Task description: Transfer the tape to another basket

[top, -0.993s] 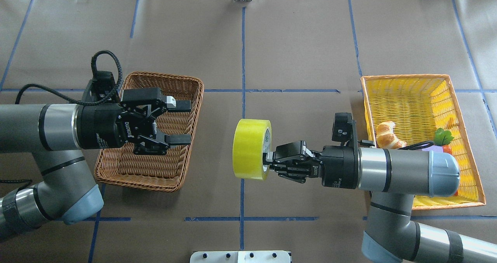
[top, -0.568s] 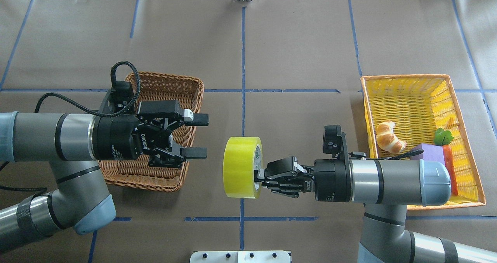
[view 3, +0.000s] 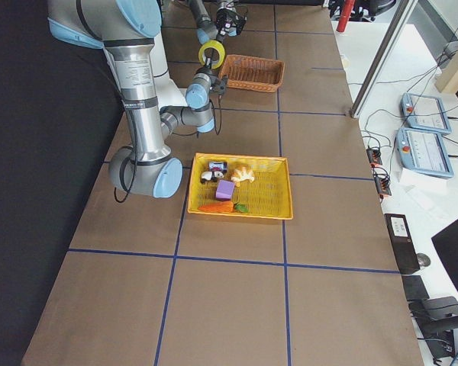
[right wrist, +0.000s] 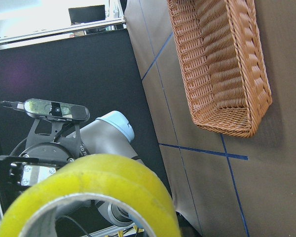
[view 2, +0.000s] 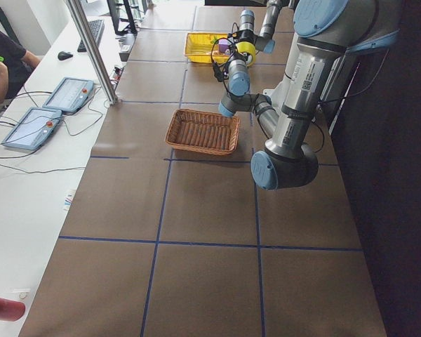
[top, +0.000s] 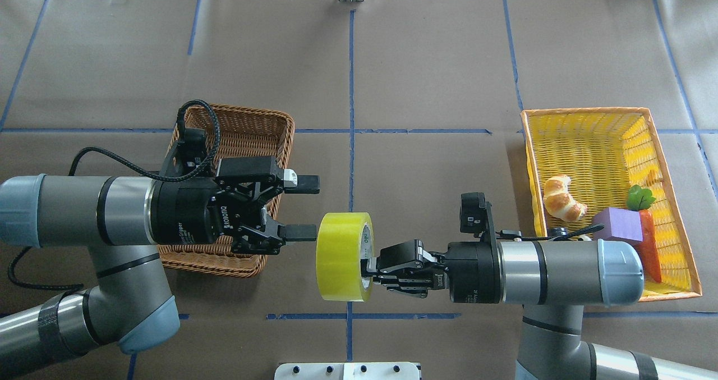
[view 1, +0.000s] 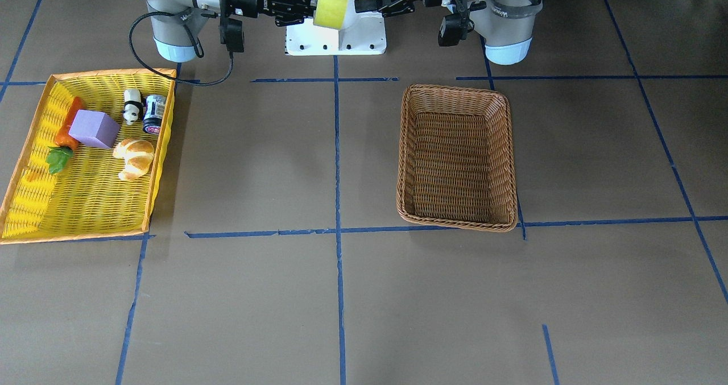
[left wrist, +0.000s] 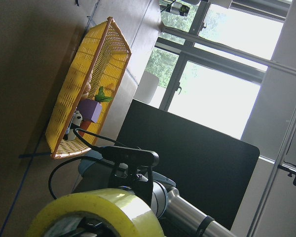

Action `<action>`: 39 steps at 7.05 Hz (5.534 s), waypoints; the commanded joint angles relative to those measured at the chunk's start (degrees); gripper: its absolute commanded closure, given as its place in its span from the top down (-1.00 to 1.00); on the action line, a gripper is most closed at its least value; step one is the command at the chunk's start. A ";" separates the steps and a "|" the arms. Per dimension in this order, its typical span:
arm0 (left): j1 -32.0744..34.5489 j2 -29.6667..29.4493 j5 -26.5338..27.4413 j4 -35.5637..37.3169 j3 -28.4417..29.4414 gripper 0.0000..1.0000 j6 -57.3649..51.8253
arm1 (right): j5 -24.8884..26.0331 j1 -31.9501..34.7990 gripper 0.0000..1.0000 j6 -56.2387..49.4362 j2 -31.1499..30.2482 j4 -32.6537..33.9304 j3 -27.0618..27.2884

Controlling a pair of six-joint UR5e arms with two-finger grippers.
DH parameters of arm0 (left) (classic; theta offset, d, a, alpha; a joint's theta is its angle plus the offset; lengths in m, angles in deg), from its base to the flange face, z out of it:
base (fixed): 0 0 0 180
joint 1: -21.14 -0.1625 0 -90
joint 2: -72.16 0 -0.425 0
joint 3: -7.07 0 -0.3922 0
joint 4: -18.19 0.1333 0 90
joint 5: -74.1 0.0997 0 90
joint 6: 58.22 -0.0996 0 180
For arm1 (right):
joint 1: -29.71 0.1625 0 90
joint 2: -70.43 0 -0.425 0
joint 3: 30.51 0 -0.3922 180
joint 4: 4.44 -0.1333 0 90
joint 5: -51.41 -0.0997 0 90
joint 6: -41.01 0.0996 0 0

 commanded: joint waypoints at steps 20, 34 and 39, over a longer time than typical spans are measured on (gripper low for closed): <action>-4.54 -1.60 4.09 0.15 0.20 -0.87 -0.85 | 0.51 -0.26 1.00 -0.45 0.45 0.09 -0.04; 15.94 6.05 -14.37 47.59 -12.34 -0.97 -30.14 | -6.47 21.50 1.00 -33.00 -2.72 50.93 9.60; 12.97 -1.66 -6.25 85.85 -15.00 -1.00 -57.58 | -13.37 33.03 1.00 -69.20 -2.45 92.23 16.21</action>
